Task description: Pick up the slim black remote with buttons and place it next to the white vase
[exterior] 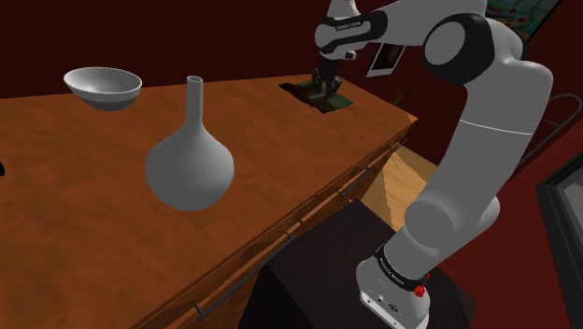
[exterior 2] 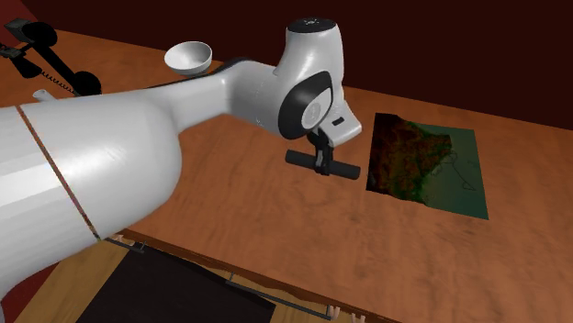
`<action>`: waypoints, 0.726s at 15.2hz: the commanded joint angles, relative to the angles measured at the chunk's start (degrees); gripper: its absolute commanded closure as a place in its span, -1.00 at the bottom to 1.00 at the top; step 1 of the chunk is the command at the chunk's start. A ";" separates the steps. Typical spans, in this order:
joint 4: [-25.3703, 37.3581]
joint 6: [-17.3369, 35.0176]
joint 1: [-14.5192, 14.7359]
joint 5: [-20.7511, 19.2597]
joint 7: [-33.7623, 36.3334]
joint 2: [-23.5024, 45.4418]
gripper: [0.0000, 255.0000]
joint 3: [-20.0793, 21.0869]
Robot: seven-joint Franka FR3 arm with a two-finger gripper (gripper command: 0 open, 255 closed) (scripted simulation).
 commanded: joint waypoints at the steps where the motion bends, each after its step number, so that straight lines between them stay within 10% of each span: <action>1: 0.87 -1.32 -0.04 0.09 -0.36 -0.48 1.00 -0.01; 11: 7.38 -8.51 0.04 0.53 -1.80 -1.29 1.00 0.04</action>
